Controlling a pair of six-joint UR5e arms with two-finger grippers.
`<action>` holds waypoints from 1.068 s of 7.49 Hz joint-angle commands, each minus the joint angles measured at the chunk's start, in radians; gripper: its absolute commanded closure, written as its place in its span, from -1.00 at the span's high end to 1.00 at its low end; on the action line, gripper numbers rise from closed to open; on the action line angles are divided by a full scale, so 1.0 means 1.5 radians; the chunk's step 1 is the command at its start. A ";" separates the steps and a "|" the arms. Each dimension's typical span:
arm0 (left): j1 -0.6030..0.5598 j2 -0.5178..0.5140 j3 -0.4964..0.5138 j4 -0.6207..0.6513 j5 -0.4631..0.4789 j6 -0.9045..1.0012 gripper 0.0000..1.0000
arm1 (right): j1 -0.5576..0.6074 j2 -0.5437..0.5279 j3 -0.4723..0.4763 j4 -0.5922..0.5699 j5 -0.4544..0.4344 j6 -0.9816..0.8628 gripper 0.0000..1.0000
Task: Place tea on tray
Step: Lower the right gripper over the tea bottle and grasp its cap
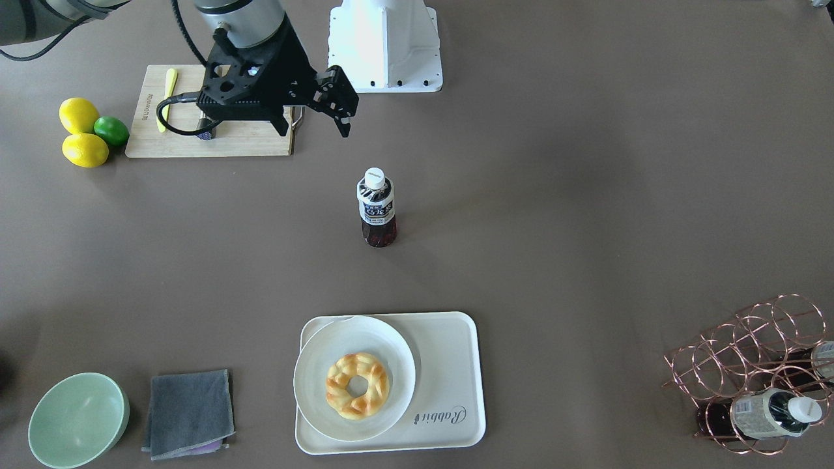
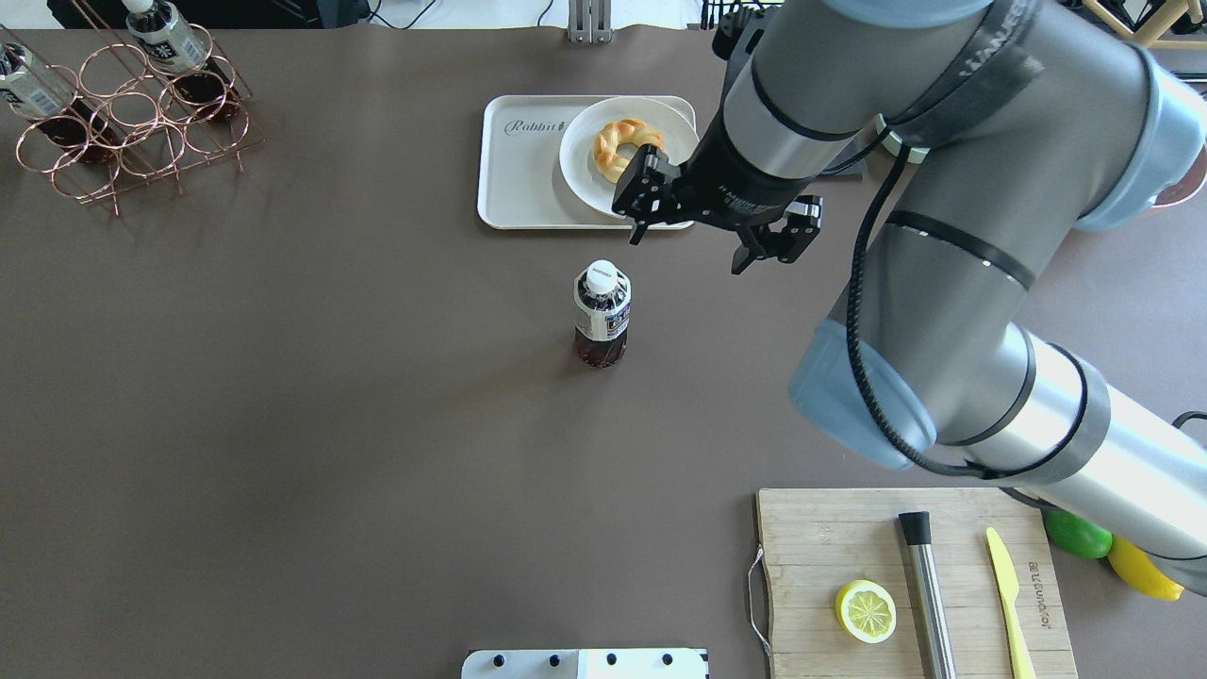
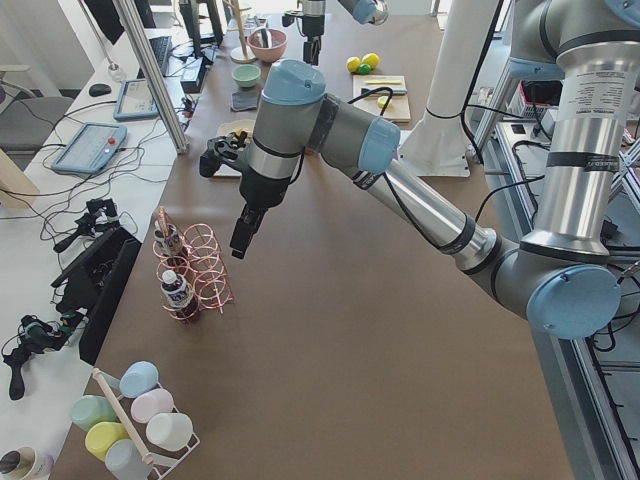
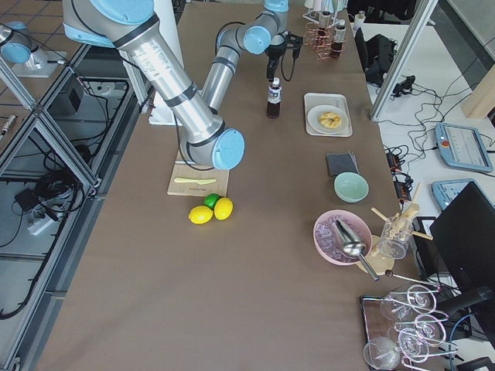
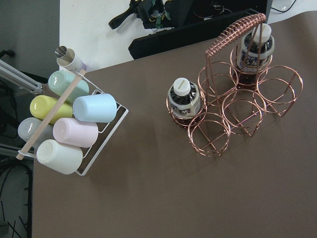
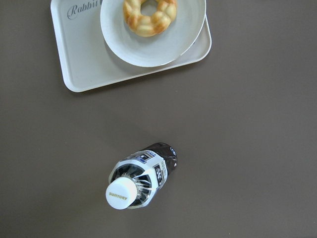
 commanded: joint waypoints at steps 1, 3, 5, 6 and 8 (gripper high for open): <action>-0.042 0.017 0.012 -0.001 -0.008 0.064 0.94 | -0.116 0.063 0.002 -0.097 -0.151 0.001 1.00; -0.045 0.042 0.012 -0.003 -0.008 0.096 0.94 | -0.124 0.069 -0.048 -0.040 -0.183 0.006 1.00; -0.060 0.068 0.028 -0.003 -0.025 0.125 0.94 | -0.109 0.095 -0.105 -0.032 -0.186 0.001 0.99; -0.061 0.075 0.058 -0.010 -0.058 0.128 0.94 | -0.100 0.096 -0.122 -0.031 -0.185 -0.004 0.99; -0.061 0.162 0.099 -0.176 -0.062 0.161 0.94 | -0.081 0.105 -0.177 0.024 -0.184 -0.004 0.99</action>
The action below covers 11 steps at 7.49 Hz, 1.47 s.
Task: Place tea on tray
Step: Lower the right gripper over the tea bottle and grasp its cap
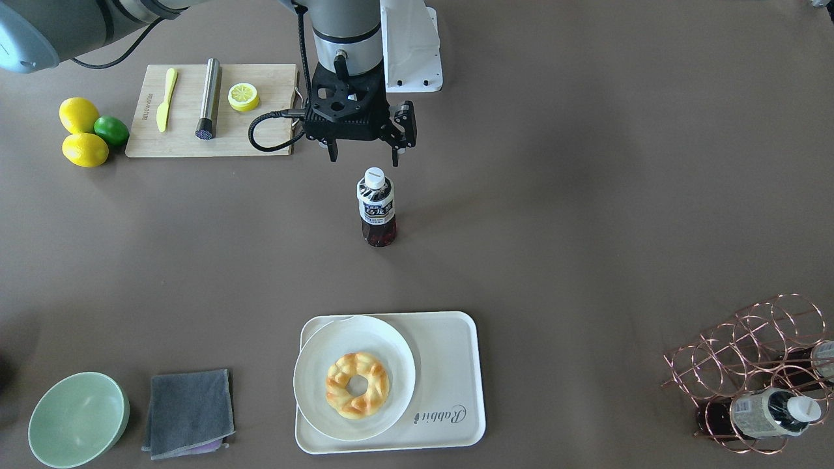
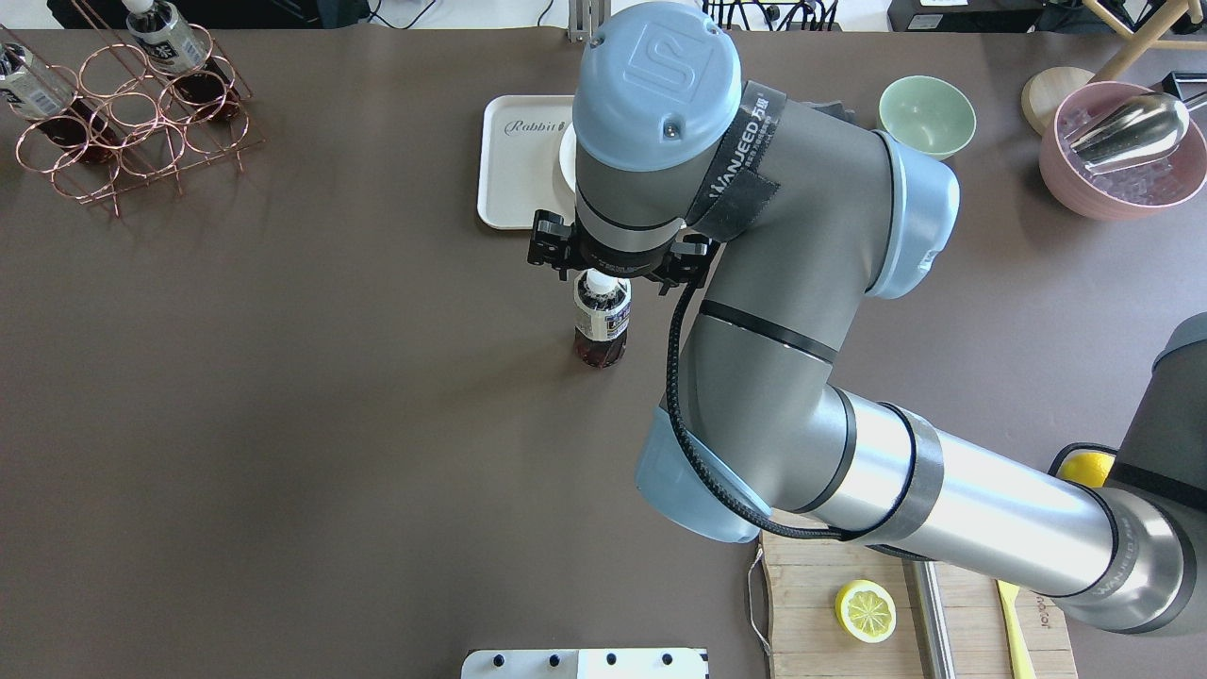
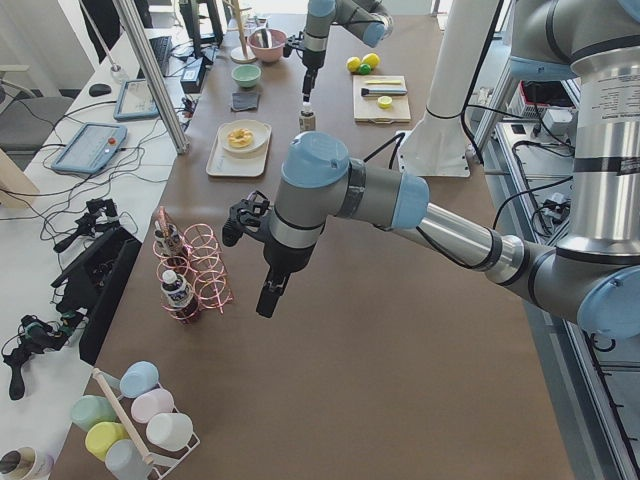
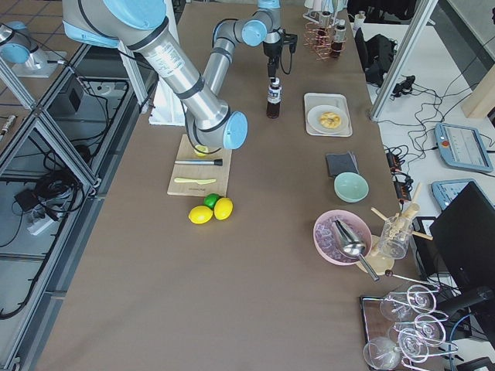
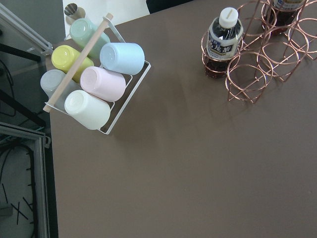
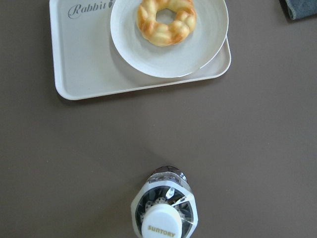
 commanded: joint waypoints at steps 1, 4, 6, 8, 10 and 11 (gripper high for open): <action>-0.001 0.061 0.047 -0.129 -0.009 0.023 0.94 | 0.013 0.013 -0.066 0.057 0.004 0.000 0.99; -0.001 0.060 0.048 -0.129 -0.009 0.021 0.94 | -0.016 0.010 -0.060 0.056 0.008 -0.001 0.91; -0.001 0.060 0.047 -0.129 -0.010 0.021 0.94 | -0.014 0.010 -0.056 0.052 0.009 -0.001 0.05; -0.001 0.062 0.050 -0.132 -0.036 0.021 0.94 | 0.001 0.010 -0.056 0.049 0.010 -0.006 0.00; -0.001 0.062 0.052 -0.132 -0.052 0.020 0.94 | 0.011 0.004 -0.058 0.049 0.009 -0.017 0.08; -0.001 0.062 0.052 -0.132 -0.052 0.020 0.94 | 0.006 0.003 -0.059 0.049 0.008 -0.016 0.18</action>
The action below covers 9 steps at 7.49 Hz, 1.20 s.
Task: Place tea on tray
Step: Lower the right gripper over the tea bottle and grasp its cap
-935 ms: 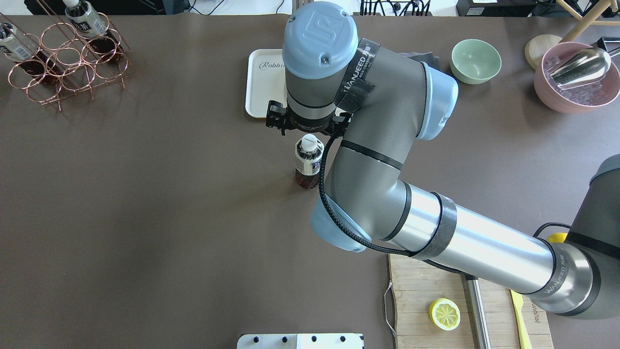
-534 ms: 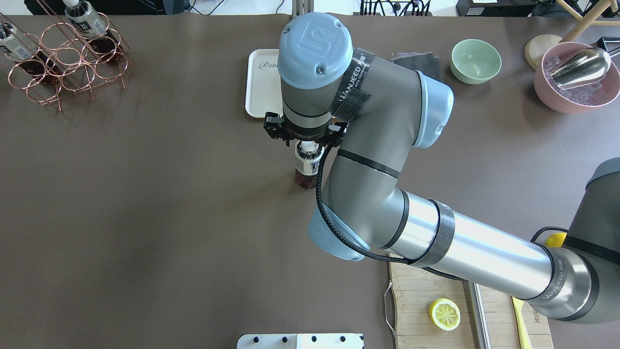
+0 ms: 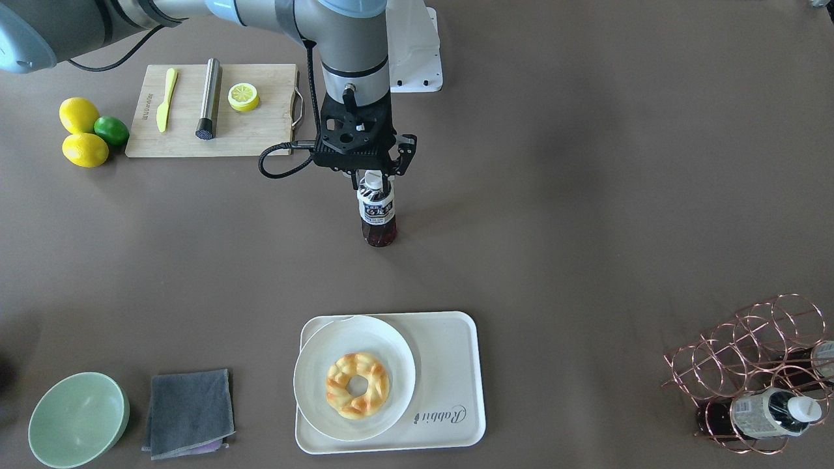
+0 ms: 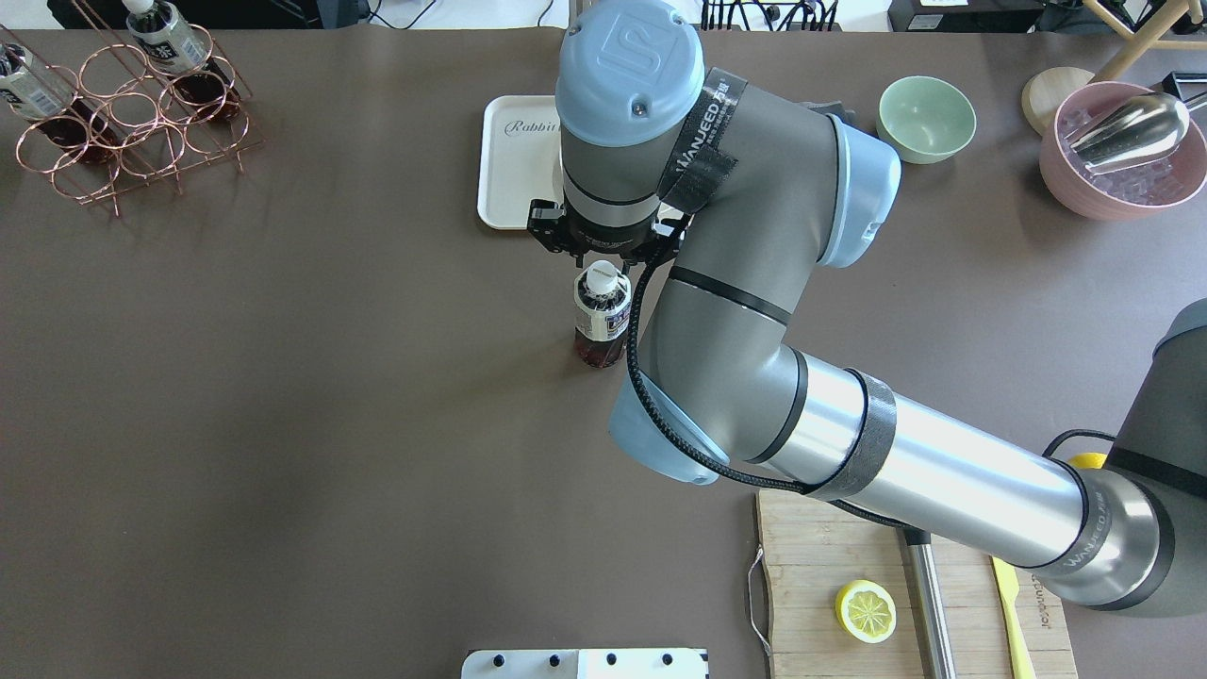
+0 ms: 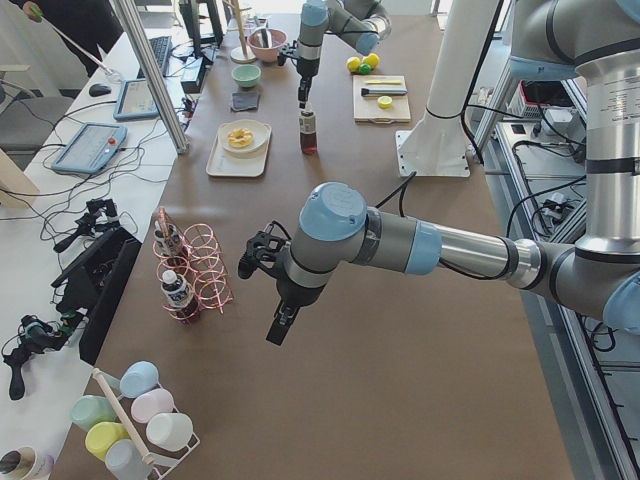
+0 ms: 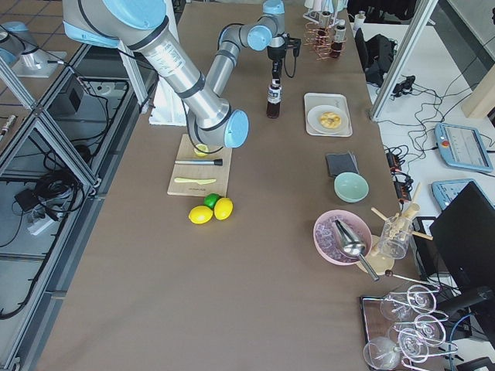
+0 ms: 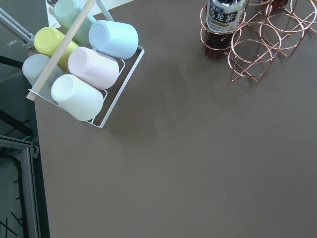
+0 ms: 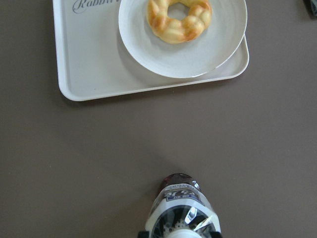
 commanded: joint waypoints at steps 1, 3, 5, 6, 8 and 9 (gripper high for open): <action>0.000 0.000 0.001 0.000 -0.005 -0.001 0.94 | -0.005 -0.003 -0.001 0.000 -0.003 -0.004 0.33; 0.000 -0.001 0.001 0.001 -0.005 -0.001 0.94 | -0.014 -0.003 0.001 -0.003 -0.005 -0.004 0.59; 0.000 -0.001 -0.003 -0.001 -0.005 -0.026 0.94 | -0.021 -0.004 0.002 -0.009 -0.008 -0.003 0.58; 0.000 -0.001 -0.003 -0.001 -0.005 -0.029 0.94 | -0.021 -0.003 0.002 -0.009 -0.008 -0.003 0.49; 0.000 -0.001 -0.004 -0.001 -0.005 -0.029 0.94 | -0.020 -0.003 0.002 -0.009 -0.008 -0.001 -0.84; 0.000 -0.001 -0.003 -0.002 -0.005 -0.029 0.94 | -0.019 -0.003 0.002 -0.009 -0.008 -0.001 -1.00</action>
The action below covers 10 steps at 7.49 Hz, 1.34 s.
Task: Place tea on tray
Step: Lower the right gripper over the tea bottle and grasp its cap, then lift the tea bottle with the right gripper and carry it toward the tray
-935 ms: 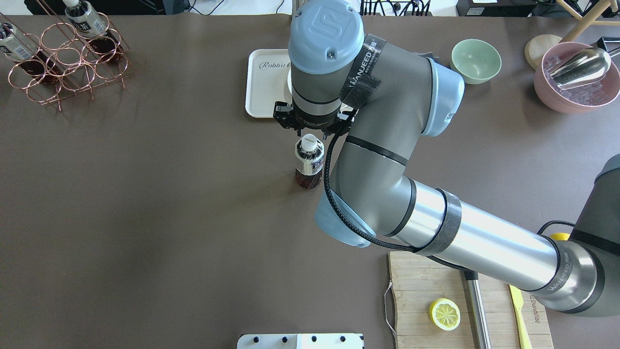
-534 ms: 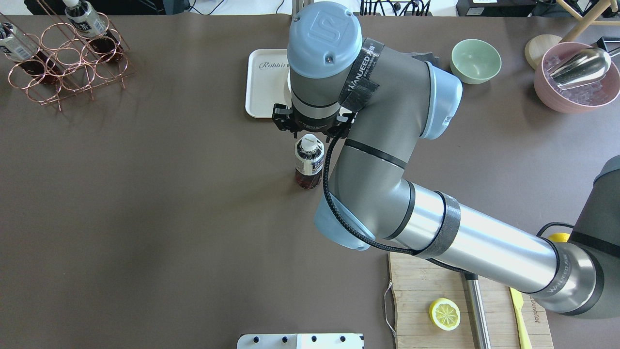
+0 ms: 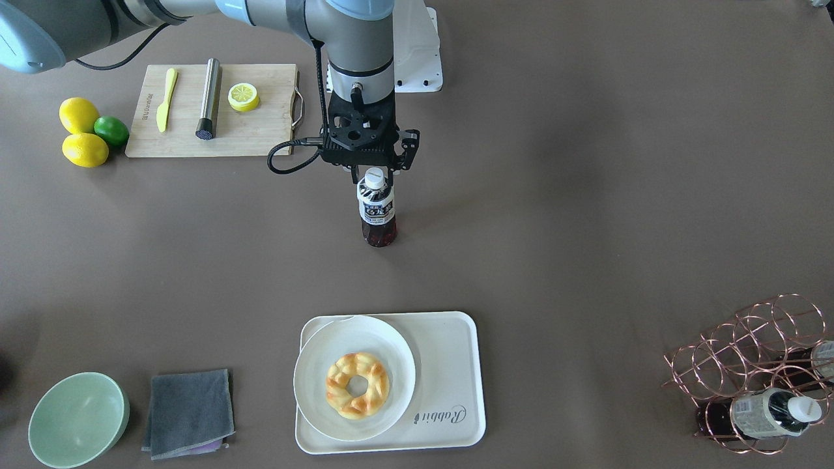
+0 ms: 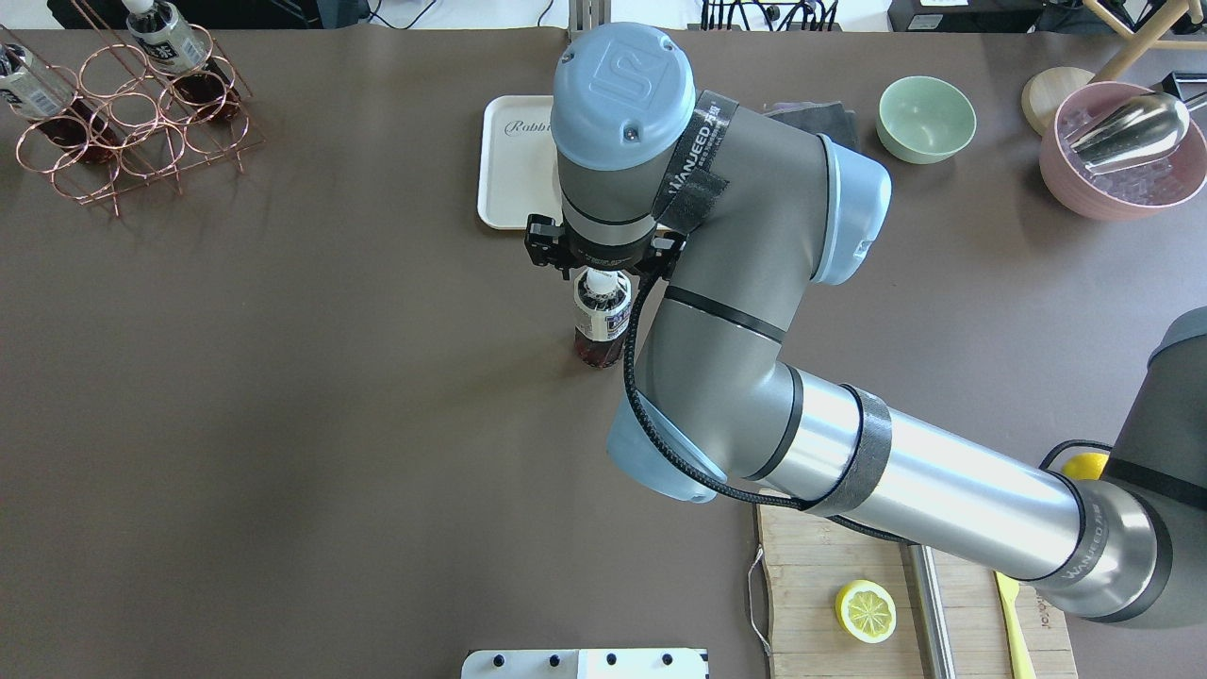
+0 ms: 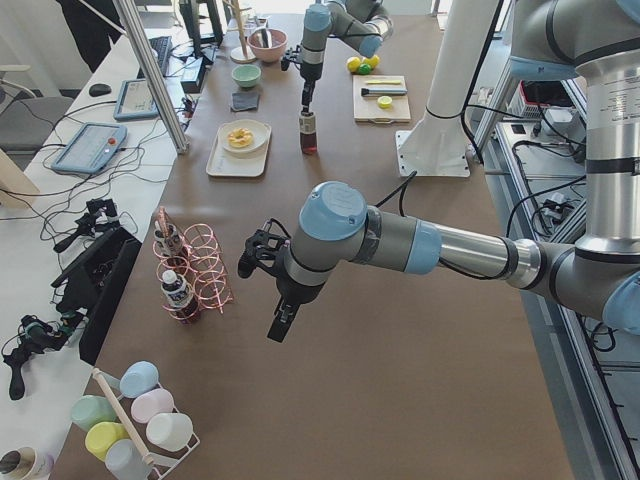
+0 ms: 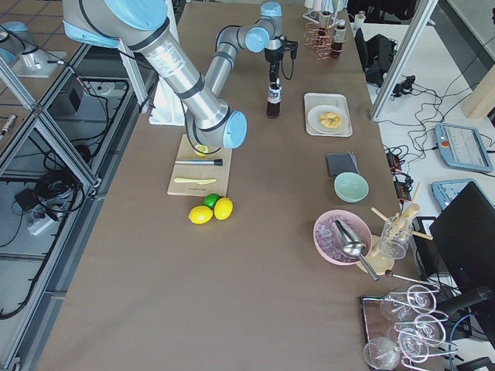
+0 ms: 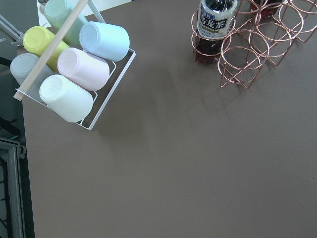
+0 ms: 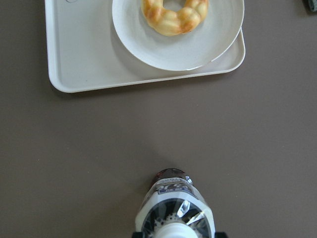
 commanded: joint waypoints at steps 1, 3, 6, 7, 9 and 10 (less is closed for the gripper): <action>0.000 0.000 -0.001 -0.001 0.000 -0.001 0.94 | 0.002 0.001 0.001 -0.001 0.000 0.000 -1.00; 0.000 0.000 -0.002 0.000 0.000 -0.001 0.94 | 0.027 0.007 0.016 -0.023 0.007 -0.002 -1.00; 0.000 0.000 0.002 0.000 0.000 -0.002 0.94 | 0.045 0.028 0.045 -0.073 0.006 -0.022 -1.00; 0.000 0.000 0.003 0.001 0.000 -0.002 0.94 | 0.054 0.057 0.007 -0.072 0.004 -0.038 -1.00; 0.000 -0.002 0.004 0.002 0.001 -0.002 0.94 | 0.076 0.187 -0.174 -0.059 0.007 -0.049 -1.00; 0.000 -0.002 0.008 0.002 0.001 -0.003 0.94 | 0.094 0.220 -0.243 -0.023 0.018 -0.075 -1.00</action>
